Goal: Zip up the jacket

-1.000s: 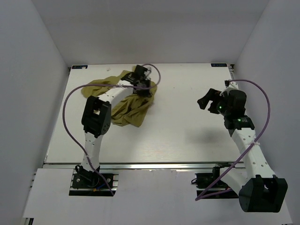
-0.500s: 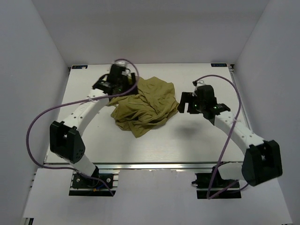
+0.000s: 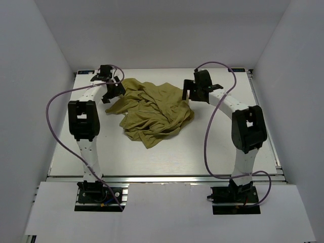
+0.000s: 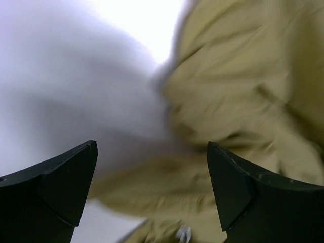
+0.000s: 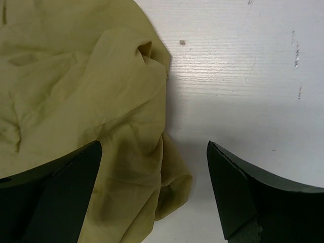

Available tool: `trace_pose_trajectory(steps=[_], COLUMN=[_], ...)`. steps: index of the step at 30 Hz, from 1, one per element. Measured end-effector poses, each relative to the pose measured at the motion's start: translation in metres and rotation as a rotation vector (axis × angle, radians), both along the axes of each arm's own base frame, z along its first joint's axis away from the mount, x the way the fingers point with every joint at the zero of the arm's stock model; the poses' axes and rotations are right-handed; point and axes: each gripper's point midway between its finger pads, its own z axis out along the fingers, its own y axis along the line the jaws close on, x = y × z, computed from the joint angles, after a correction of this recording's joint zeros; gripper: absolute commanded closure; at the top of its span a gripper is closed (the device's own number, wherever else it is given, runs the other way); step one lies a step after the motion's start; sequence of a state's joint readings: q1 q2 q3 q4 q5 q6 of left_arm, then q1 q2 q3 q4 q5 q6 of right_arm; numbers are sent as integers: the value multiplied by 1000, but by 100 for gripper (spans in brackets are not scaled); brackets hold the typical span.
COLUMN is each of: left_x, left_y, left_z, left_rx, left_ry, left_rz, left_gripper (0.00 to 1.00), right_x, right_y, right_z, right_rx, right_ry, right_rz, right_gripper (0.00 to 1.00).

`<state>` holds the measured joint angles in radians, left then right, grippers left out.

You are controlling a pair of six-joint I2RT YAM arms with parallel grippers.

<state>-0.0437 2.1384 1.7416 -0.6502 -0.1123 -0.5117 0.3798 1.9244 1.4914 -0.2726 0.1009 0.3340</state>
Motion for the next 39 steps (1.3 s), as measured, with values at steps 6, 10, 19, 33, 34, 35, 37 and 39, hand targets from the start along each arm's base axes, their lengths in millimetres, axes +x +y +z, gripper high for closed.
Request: trace_pose_trajectory(steps=[6, 10, 19, 33, 34, 35, 37, 39], left_x=[65, 84, 72, -110, -132, -152, -188, -217], left_y=[-20, -35, -49, 18, 23, 27, 32, 35], left_z=[-19, -25, -26, 394, 420, 441, 473, 497], left_rx=[-47, -105, -172, 59, 67, 73, 82, 86], left_ry=[-76, -120, -137, -1098, -1170, -1228, -1321, -1384], left_rz=[-88, -147, -219, 28, 51, 68, 93, 103], left_gripper=[3, 56, 100, 100, 100, 100, 100, 100], right_x=[1, 1, 28, -70, -82, -92, -116, -138], right_y=[4, 12, 37, -30, -37, -42, -54, -65], right_z=[-32, -43, -19, 293, 313, 328, 358, 390], right_rx=[-16, 9, 82, 117, 123, 125, 129, 134], right_ry=[70, 94, -19, -744, -797, -838, -914, -993], right_rz=[4, 36, 120, 95, 88, 81, 69, 57], right_gripper=[14, 57, 100, 100, 100, 100, 100, 100])
